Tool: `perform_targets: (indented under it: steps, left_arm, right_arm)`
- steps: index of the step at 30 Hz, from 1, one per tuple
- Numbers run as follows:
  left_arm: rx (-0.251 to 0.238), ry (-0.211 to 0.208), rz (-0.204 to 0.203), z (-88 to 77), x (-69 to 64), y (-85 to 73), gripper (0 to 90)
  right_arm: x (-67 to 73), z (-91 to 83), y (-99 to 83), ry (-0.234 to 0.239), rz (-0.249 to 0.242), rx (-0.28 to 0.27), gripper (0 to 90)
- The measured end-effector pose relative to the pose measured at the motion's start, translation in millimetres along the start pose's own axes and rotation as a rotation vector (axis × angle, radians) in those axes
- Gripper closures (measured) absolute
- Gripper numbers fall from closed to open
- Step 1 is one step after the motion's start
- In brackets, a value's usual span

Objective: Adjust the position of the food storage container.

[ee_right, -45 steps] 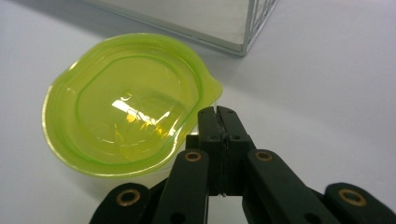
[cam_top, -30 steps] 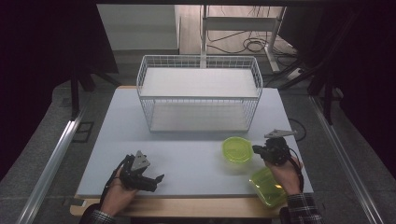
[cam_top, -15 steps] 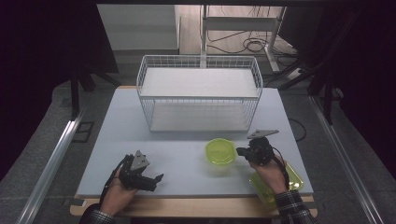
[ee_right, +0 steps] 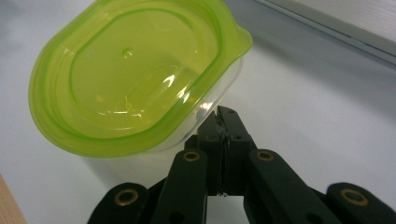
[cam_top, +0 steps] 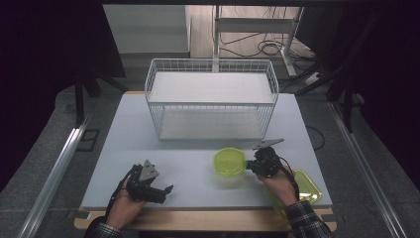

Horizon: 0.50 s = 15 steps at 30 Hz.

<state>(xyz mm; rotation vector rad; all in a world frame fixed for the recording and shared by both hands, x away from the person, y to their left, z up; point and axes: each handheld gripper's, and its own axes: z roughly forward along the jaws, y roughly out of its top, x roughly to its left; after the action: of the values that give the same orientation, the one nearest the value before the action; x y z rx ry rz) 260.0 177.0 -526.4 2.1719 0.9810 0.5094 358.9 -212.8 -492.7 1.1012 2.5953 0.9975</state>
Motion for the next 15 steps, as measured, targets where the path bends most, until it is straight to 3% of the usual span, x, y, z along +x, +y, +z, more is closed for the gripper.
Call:
perform_targets:
  steps: [9, 15]
  left_arm:
    - [-0.003, -0.001, -0.004, -0.6, 0.6, -0.1, 3.8]
    - [-0.005, -0.001, -0.005, -1.3, 1.1, 0.1, 3.9]
  right_arm:
    - [8.1, 11.3, 9.5, 0.021, -0.003, 0.041, 87.0]
    - [21.1, 26.1, 21.3, 0.051, -0.029, 0.072, 87.1]
